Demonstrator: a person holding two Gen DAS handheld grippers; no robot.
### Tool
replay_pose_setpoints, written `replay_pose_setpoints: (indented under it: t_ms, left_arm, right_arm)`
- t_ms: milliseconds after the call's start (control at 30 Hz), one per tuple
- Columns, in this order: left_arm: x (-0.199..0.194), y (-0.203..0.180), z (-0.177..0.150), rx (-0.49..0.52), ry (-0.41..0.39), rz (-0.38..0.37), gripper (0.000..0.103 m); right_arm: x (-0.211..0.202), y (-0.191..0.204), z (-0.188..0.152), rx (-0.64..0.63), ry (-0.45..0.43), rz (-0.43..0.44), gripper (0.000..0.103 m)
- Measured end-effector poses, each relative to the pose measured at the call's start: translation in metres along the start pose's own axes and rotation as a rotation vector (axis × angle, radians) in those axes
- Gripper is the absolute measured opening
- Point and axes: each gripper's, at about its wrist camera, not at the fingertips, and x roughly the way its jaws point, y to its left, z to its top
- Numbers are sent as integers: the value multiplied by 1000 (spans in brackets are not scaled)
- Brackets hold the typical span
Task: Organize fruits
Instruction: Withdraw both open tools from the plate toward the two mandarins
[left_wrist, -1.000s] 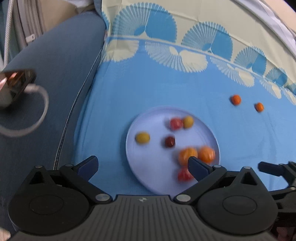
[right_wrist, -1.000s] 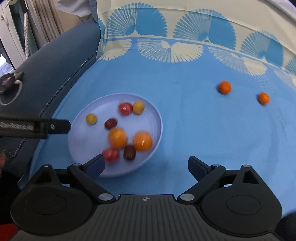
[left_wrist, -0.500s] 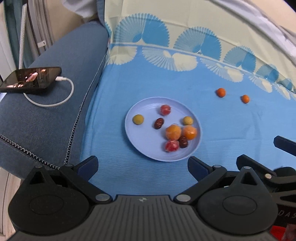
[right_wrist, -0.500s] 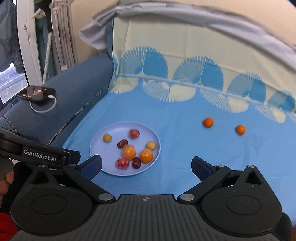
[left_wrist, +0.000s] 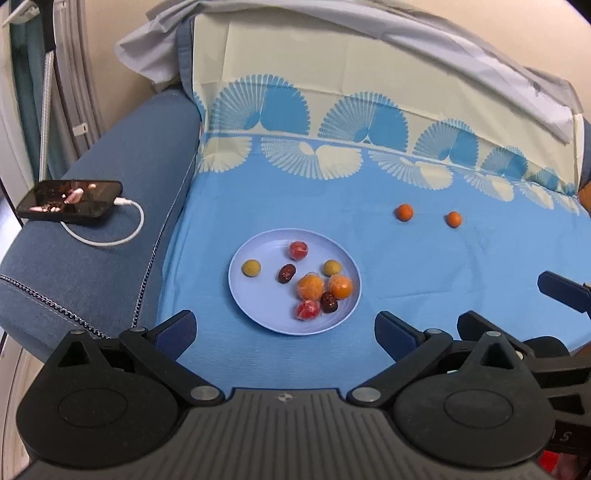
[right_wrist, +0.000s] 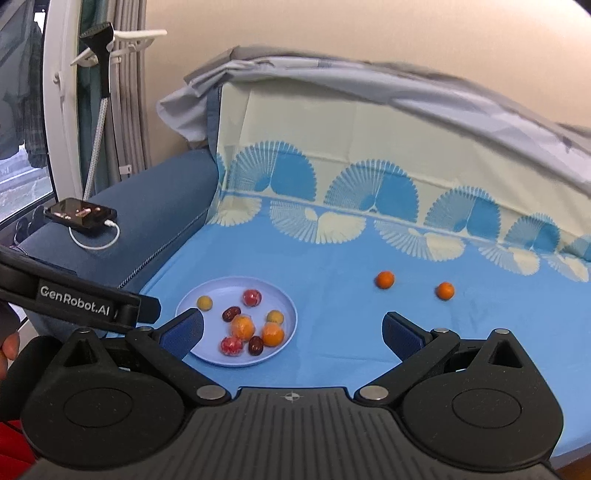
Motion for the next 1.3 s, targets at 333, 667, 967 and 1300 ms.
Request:
replay_pose_setpoints:
  t_ms: [333,667,967,1300]
  left_arm:
    - [-23,1,-6,-18,-35,-6,103]
    - [-22,-10,-7,35,-49,-10,103]
    - [7,-18,-1,40,14,-13,103]
    - [63,-40,18,49,136,-18,103]
  right_arm:
    - [-20,2,-3,-9,-42,-7,102]
    - [-18,-3,-8,24,-31,-16,102]
    - [3,-22,-18,84,23,-25,102]
    - [50,-69,-29,194,98,-83,102]
